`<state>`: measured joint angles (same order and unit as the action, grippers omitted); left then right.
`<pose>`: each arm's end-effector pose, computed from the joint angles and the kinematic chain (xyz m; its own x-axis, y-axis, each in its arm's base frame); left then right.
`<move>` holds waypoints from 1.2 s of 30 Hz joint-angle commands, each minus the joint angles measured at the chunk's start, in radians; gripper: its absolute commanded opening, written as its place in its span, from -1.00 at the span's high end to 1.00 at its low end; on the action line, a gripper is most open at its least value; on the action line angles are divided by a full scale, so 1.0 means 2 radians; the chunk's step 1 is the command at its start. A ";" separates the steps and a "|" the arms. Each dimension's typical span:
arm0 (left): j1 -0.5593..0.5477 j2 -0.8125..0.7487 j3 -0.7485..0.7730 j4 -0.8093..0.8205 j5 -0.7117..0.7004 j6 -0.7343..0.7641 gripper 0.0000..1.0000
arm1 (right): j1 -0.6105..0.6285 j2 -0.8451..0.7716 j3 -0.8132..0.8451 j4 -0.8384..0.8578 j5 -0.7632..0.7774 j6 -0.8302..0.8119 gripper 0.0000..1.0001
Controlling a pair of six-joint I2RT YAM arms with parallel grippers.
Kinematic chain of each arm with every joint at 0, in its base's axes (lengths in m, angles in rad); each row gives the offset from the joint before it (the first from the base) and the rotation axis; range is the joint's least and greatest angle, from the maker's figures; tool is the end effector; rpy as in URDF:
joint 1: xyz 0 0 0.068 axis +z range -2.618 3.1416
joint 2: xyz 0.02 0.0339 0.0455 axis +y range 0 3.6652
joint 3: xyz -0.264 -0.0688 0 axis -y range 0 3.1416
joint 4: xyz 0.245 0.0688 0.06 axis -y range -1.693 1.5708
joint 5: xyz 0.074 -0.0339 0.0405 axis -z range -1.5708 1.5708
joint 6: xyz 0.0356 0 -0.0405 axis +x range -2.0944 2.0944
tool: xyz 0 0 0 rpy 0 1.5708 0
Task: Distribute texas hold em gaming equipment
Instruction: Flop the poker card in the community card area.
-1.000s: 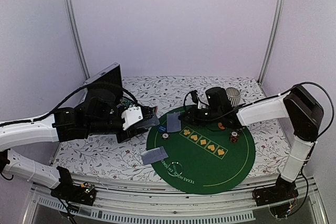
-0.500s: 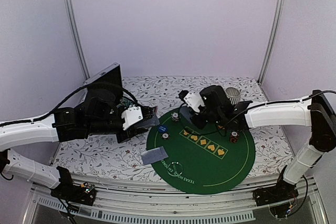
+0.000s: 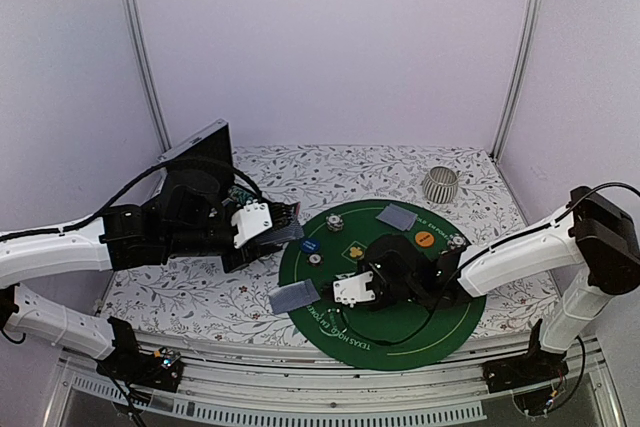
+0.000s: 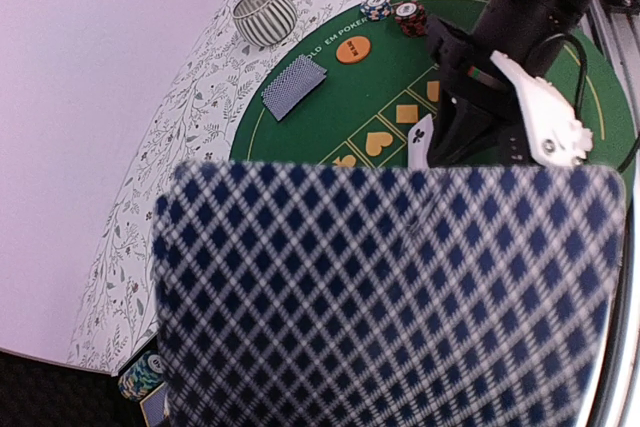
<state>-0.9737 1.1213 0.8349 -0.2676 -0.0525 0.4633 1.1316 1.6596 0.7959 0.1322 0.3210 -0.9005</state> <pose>0.1423 -0.2060 0.2820 0.0932 0.6566 -0.7484 0.8485 0.3409 0.4048 0.1498 0.2925 0.1572 0.4183 -0.8583 -0.2971 -0.6941 -0.0911 -0.7141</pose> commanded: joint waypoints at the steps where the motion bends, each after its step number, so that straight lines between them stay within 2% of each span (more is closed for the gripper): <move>1: 0.006 -0.005 -0.004 0.010 0.004 0.002 0.15 | 0.005 -0.022 -0.036 -0.002 -0.065 -0.064 0.95; 5: 0.006 -0.005 -0.003 0.010 0.004 0.002 0.15 | 0.005 -0.035 -0.062 -0.009 -0.107 -0.116 0.96; 15: 0.006 -0.005 -0.003 0.010 0.003 0.002 0.15 | -0.032 -0.015 -0.052 -0.040 -0.127 -0.197 0.95; 21: 0.006 -0.008 -0.004 0.010 0.004 0.002 0.15 | -0.080 0.005 -0.021 -0.040 -0.136 -0.263 0.95; 36: 0.007 -0.011 -0.005 0.010 0.004 0.003 0.15 | -0.142 0.084 0.063 -0.039 -0.183 -0.418 0.95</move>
<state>-0.9726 1.1210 0.8349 -0.2676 -0.0525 0.4637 0.8825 1.7847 0.8577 0.0666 -0.0006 -1.6363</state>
